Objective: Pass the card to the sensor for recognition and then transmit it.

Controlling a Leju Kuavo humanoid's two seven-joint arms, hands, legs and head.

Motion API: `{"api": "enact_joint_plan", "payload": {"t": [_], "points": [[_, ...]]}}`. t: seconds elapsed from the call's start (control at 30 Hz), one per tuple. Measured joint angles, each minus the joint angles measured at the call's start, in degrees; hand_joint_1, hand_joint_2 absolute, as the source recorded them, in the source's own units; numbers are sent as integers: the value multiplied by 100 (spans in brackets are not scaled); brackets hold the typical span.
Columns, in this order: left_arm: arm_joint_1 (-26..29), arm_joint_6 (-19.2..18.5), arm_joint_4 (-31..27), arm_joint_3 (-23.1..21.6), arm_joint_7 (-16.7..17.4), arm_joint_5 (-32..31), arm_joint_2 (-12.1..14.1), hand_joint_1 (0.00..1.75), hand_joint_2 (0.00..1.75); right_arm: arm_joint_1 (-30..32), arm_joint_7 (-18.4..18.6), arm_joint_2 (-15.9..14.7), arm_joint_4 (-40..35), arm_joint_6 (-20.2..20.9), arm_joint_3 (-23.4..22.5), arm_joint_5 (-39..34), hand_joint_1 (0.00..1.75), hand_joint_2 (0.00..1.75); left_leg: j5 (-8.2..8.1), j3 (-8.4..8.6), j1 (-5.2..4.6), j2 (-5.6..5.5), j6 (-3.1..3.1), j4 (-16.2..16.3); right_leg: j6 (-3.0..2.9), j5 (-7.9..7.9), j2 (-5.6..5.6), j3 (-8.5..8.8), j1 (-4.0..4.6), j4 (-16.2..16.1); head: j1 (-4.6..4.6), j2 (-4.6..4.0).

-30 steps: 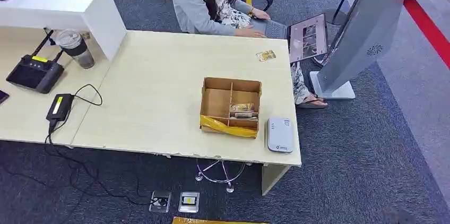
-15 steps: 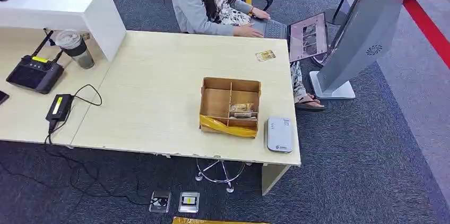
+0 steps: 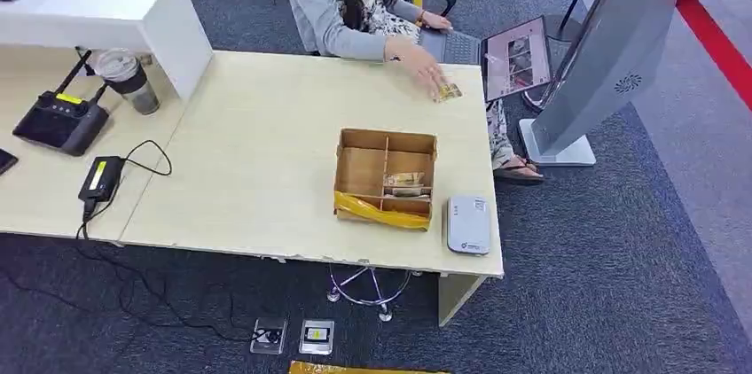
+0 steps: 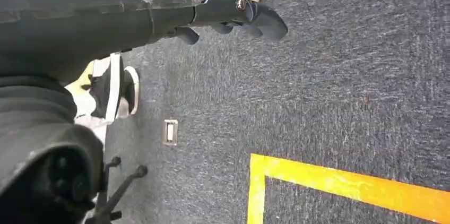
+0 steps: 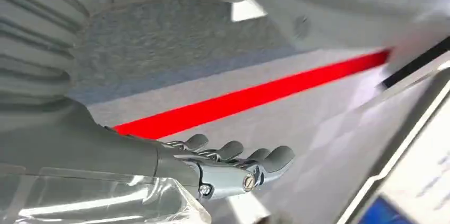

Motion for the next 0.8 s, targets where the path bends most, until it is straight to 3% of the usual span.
{"api": "enact_joint_plan", "payload": {"t": [0.13,0.43,0.8], "points": [[-4,-13,0,0,-118,-129,13,0,0,-382,-134,388,-107,-114,948,335,0,175,3,-2,2,-4,-4,-1,-2,1,4,-4,3,9,-2,0],[-25,-7,0,0,-133,-142,13,0,0,-587,-138,1229,-120,-644,2472,769,0,175,13,-13,9,-25,-17,1,-4,0,-25,-19,11,11,-2,0],[12,0,0,0,-89,-103,13,0,0,-488,-179,1853,44,-975,3218,815,0,175,12,-22,9,-23,-18,1,-7,-1,-20,-31,11,11,2,0]]}}
